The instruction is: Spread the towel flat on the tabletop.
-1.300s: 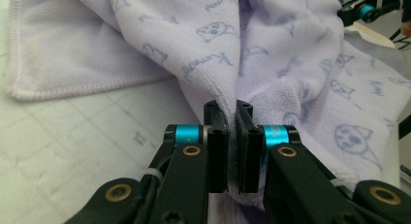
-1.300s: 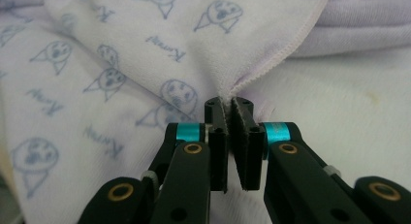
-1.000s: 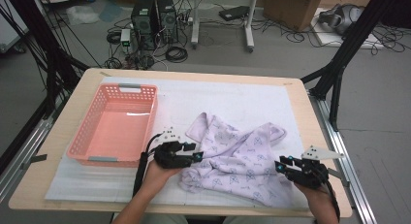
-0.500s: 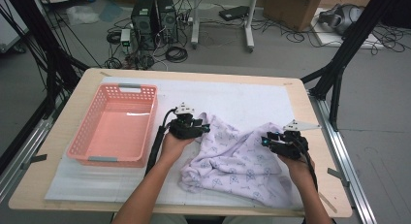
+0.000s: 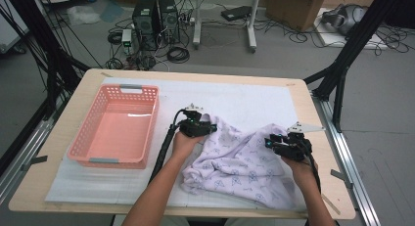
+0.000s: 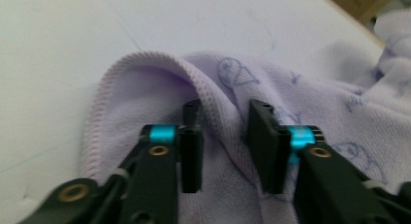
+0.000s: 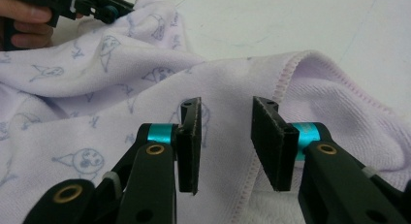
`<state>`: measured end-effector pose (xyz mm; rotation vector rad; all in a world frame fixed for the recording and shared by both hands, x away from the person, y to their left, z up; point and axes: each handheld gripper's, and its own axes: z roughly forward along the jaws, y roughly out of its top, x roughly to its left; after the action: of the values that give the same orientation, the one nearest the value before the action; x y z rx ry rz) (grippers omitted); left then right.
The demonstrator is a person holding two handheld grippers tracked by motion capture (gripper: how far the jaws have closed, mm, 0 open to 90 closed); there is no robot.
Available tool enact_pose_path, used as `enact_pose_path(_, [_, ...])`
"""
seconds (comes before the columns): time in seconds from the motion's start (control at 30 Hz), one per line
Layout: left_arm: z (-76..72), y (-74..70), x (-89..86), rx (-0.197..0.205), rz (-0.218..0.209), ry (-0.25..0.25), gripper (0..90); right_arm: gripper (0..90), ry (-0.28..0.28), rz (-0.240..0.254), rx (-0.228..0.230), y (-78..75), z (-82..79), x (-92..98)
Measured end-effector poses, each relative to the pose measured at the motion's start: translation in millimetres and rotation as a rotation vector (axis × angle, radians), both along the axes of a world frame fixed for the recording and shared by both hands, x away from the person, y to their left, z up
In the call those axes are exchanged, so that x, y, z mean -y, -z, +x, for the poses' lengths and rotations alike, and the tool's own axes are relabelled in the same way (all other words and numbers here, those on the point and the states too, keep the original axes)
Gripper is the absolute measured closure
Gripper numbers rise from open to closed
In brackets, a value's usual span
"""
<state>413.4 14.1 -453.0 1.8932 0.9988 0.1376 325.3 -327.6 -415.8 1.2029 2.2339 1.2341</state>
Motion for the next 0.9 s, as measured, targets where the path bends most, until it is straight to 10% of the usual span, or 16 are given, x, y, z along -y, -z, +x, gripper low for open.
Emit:
enact_pose_path(0.2, [-6.5,-6.6,-2.9,0.055,0.062,0.058,85.5,62.4,0.022,0.008,0.002,-0.7,-0.7,3.3])
enact_pose_path(0.57, [-38.2,-27.4,-45.7,0.140,-0.005,-0.026,85.8,53.1,0.071,-0.088,-0.021,12.0,11.0,-8.7])
enact_pose_path(0.73, [-52.8,-34.7,-57.2,0.141,-0.037,-0.046,85.9,83.5,0.016,-0.003,-0.082,15.3,15.7,-6.6])
enact_pose_path(0.9, [-77.8,-36.2,-64.3,0.170,-0.009,-0.028,85.9,86.4,-0.040,-0.005,-0.065,5.3,-5.6,4.0])
